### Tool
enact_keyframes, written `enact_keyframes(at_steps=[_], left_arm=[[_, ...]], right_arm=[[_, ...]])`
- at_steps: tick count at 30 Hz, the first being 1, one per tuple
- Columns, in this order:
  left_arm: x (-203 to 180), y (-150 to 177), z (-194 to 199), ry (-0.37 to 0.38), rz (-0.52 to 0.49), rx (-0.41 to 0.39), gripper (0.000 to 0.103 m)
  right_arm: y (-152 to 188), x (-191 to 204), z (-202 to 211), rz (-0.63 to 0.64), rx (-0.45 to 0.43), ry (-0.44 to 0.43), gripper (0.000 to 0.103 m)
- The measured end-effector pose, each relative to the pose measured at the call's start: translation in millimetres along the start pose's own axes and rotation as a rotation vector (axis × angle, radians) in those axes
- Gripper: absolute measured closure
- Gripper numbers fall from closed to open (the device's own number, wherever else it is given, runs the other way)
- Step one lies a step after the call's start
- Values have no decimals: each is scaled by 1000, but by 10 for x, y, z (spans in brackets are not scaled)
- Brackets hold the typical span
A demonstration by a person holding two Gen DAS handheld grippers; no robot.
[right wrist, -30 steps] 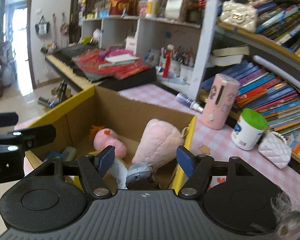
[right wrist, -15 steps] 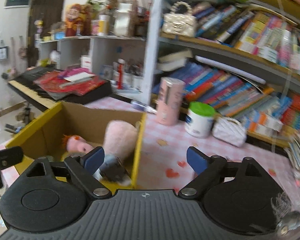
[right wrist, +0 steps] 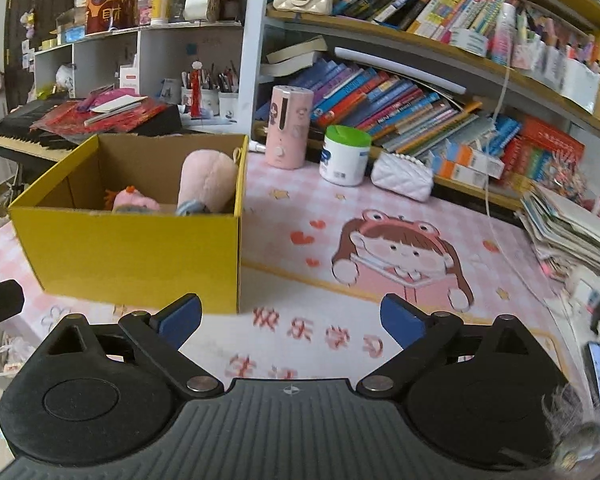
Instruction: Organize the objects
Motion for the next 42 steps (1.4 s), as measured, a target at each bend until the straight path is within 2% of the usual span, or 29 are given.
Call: enact_keyframes(at_steps=[8,14,18,24,32,42], left_arm=[[-70,244,201,33,-41,46,2],[-238,408,321,99,-86,63,1],[-336,458,377,124,-103,60,1],[-509,434,460,160,-129,39,0],[-847,444,497,221,-200,30,0],[-1037,449,575,243,-228,12,0]], right_arm=[[358,-45,343,-49,38,12,4],[683,-99,566,-110,92,17,2],[820,-188,672,-152,116,68,1],[916,-289,763,-188,139,103,0],[871,-390,872,-168,93,103,0],[916,-567,970,-216,80,138,0]])
Point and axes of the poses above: each gripper's, at about its wrist camera, not at the fingertips, and z roughly against the way its jaws point, x to its left, y to its underside, the point moved 7 cm from there along -z, roughly the way its jaws point, and after that the axes turned 2 degrees about x, right-handed, at the moved point
